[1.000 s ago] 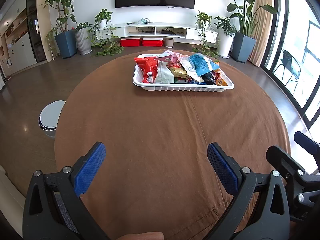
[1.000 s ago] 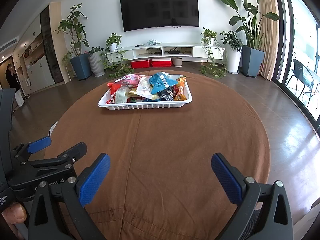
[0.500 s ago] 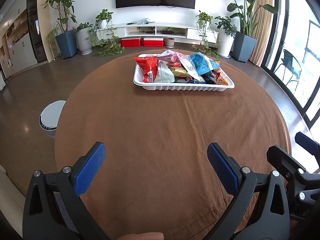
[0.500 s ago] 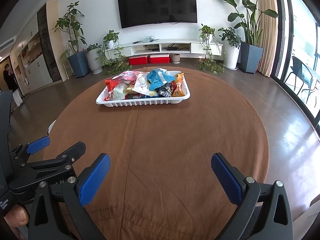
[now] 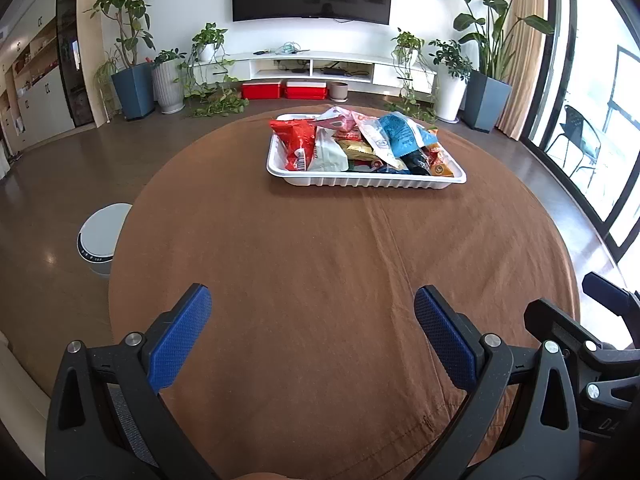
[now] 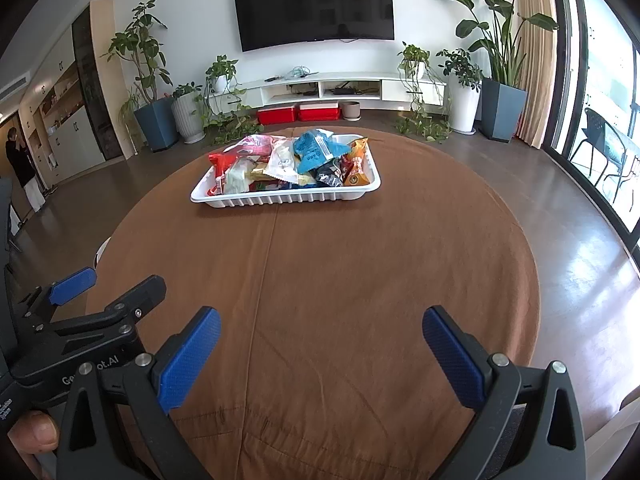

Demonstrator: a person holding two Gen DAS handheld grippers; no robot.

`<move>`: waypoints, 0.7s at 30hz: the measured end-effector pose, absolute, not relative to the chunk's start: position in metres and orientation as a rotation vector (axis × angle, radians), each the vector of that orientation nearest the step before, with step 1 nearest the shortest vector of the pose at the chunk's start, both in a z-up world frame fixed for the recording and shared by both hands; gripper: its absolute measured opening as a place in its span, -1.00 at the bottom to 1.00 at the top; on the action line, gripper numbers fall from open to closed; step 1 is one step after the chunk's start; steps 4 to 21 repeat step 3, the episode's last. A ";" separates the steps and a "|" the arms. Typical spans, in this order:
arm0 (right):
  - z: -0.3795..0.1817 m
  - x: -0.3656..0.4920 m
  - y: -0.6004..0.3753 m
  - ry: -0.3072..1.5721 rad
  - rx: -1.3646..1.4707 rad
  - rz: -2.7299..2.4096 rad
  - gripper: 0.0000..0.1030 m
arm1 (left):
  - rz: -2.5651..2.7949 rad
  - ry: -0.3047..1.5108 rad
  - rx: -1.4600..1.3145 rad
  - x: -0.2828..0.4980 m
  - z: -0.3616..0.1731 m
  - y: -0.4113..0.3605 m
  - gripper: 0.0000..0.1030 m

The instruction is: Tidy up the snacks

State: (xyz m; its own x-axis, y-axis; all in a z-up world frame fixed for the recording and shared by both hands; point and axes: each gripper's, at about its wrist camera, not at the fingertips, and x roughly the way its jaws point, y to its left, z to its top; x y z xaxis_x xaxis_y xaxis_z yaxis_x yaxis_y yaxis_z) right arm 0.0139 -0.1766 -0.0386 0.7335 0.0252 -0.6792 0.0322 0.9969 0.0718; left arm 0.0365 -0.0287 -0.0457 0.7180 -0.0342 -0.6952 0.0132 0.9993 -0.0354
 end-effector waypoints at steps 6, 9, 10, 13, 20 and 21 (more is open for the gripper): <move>-0.039 0.015 -0.177 0.749 0.081 -0.005 1.00 | -0.034 0.772 -0.034 0.036 -0.045 -0.027 0.99; -0.039 0.015 -0.177 0.749 0.081 -0.005 1.00 | -0.034 0.772 -0.034 0.036 -0.045 -0.027 0.99; -0.039 0.015 -0.177 0.749 0.081 -0.005 1.00 | -0.034 0.772 -0.034 0.036 -0.045 -0.027 0.99; -0.039 0.015 -0.177 0.749 0.081 -0.005 1.00 | -0.034 0.772 -0.034 0.036 -0.045 -0.027 0.99; -0.039 0.015 -0.177 0.749 0.081 -0.005 1.00 | -0.034 0.772 -0.034 0.036 -0.045 -0.027 0.99; -0.039 0.015 -0.177 0.749 0.081 -0.005 1.00 | -0.034 0.772 -0.034 0.036 -0.045 -0.027 0.99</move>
